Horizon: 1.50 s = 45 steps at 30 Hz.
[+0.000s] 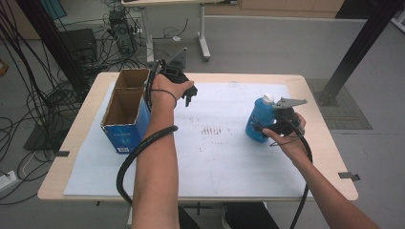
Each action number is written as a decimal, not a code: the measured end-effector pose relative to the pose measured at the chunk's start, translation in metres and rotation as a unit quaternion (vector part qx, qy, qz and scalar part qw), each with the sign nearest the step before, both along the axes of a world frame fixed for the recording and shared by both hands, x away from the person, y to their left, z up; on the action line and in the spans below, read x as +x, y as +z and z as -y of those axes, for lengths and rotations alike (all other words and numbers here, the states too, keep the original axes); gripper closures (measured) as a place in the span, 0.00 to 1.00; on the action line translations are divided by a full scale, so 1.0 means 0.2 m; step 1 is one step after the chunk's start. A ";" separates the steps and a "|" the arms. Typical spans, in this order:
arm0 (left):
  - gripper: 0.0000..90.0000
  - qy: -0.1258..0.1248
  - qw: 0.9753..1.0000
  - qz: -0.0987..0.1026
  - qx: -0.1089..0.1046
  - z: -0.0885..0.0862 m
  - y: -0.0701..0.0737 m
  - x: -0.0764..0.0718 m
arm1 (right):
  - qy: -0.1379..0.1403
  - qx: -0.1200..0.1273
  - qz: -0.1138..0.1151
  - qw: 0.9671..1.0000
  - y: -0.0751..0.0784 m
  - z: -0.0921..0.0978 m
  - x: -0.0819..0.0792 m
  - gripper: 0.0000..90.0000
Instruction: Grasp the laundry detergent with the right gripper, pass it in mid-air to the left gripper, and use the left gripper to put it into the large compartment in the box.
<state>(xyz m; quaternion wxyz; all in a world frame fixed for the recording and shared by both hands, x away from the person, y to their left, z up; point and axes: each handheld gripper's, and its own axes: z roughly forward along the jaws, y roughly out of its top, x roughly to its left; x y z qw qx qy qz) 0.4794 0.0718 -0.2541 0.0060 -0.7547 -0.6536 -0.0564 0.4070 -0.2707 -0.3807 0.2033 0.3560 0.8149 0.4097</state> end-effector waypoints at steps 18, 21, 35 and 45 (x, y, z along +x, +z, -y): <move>0.07 -0.002 1.000 -0.001 0.001 0.00 0.00 0.00 | 0.010 0.002 0.003 1.000 0.00 -0.01 0.01 0.15; 0.07 -0.001 1.000 -0.001 0.001 -0.01 0.00 0.00 | 0.012 0.001 0.003 1.000 -0.01 -0.01 0.01 0.19; 0.07 0.000 1.000 -0.001 0.003 -0.01 -0.01 0.00 | 0.017 0.002 0.011 1.000 -0.02 0.00 0.01 0.38; 0.07 0.000 1.000 -0.003 0.003 -0.01 -0.01 0.00 | 0.015 0.004 0.012 1.000 -0.03 0.00 0.02 0.42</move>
